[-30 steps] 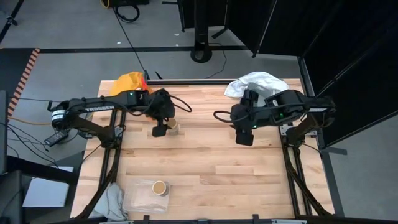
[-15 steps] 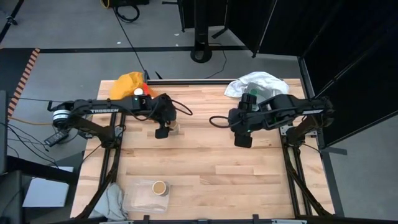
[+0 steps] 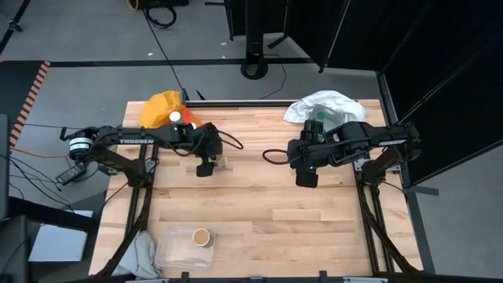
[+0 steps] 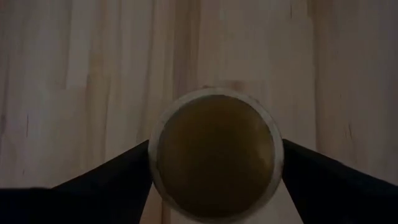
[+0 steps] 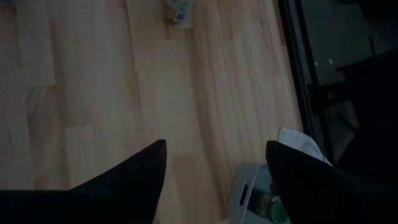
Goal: Sort spices by type
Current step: Put the gold seasoning bottle into the transparent bin, then return to Home Position
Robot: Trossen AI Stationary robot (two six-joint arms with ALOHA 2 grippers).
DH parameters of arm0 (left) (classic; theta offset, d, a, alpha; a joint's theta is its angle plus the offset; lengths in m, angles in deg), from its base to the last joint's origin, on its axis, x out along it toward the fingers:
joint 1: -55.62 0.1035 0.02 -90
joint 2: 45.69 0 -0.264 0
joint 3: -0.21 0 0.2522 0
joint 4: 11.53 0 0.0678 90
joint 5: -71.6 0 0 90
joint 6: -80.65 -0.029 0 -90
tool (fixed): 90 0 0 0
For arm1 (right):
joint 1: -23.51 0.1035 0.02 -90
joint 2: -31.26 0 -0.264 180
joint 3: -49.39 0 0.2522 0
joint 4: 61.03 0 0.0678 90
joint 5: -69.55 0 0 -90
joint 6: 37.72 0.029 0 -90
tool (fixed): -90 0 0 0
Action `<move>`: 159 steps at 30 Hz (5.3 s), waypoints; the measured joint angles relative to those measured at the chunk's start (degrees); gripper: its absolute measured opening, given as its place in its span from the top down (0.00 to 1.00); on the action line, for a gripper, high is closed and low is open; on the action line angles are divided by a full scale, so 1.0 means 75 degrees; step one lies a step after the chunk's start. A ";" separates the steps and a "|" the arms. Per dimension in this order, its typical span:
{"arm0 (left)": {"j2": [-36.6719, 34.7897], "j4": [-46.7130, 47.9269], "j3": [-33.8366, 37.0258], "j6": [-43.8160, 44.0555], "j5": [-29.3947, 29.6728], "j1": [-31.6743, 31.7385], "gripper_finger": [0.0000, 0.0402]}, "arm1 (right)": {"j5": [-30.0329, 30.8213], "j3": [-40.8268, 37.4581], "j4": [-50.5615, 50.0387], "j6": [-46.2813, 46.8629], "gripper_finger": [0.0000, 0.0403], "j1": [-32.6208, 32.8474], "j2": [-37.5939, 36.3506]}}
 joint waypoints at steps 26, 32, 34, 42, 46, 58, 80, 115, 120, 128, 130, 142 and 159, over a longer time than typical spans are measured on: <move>0.0414 0.1362 -0.1424 0.0945 -0.0202 -0.0042 0.31 | -0.0029 0.0000 0.0001 0.0254 0.35 0.0166 0.0000; 0.0184 0.2354 -0.2617 0.1456 -0.0067 -0.0321 0.31 | -0.0029 0.0000 0.0004 0.0254 0.36 0.0166 0.0000; -0.0064 0.2701 -0.2985 0.1711 0.0113 -0.0479 0.31 | -0.0029 0.0000 0.0001 0.0254 0.36 0.0190 -0.0013; -0.1923 0.3234 -0.3664 0.3943 0.0945 -0.1871 0.31 | 0.0023 0.0000 0.0049 0.0280 0.37 0.0400 -0.0316; -0.2637 0.3636 -0.3664 0.5220 0.1894 -0.3161 0.31 | 0.0124 0.0000 0.0048 0.0315 0.37 0.0408 -0.0409; -0.1986 0.4234 -0.3603 0.7681 0.2625 -0.6883 0.31 | 0.0158 0.0000 0.0237 0.0436 0.38 0.0350 -0.0408; 0.0386 0.5279 -0.3600 1.3239 0.4098 -1.0635 0.30 | 0.0152 0.0000 0.0346 0.0878 0.38 0.0358 -0.0408; 0.2427 0.3944 -0.2866 1.3965 0.3647 -1.0669 0.25 | 0.0143 0.0000 0.0339 0.0708 0.39 0.0379 -0.0408; 0.2416 0.3935 -0.2866 1.3997 0.3582 -1.0669 0.20 | 0.0143 0.0000 0.0336 0.0697 0.38 0.0379 -0.0408; 0.1950 0.4005 -0.2886 1.3997 0.3640 -1.0669 0.20 | 0.0143 0.0000 0.0621 0.0321 0.36 0.0379 -0.0431; 0.1614 0.4011 -0.2889 1.4000 0.3816 -1.0669 0.20 | 0.0141 0.0000 0.0831 0.0040 0.37 0.0379 -0.0521; -0.1682 0.5507 -0.2901 1.4499 0.6544 -1.0553 0.20 | 0.0519 0.0003 0.1020 -0.1371 0.38 0.0353 -0.2234; -0.5239 0.4945 -0.2906 1.1334 1.0516 -1.0567 0.20 | 0.1071 0.0009 0.0185 -0.0730 0.39 0.0350 -0.5219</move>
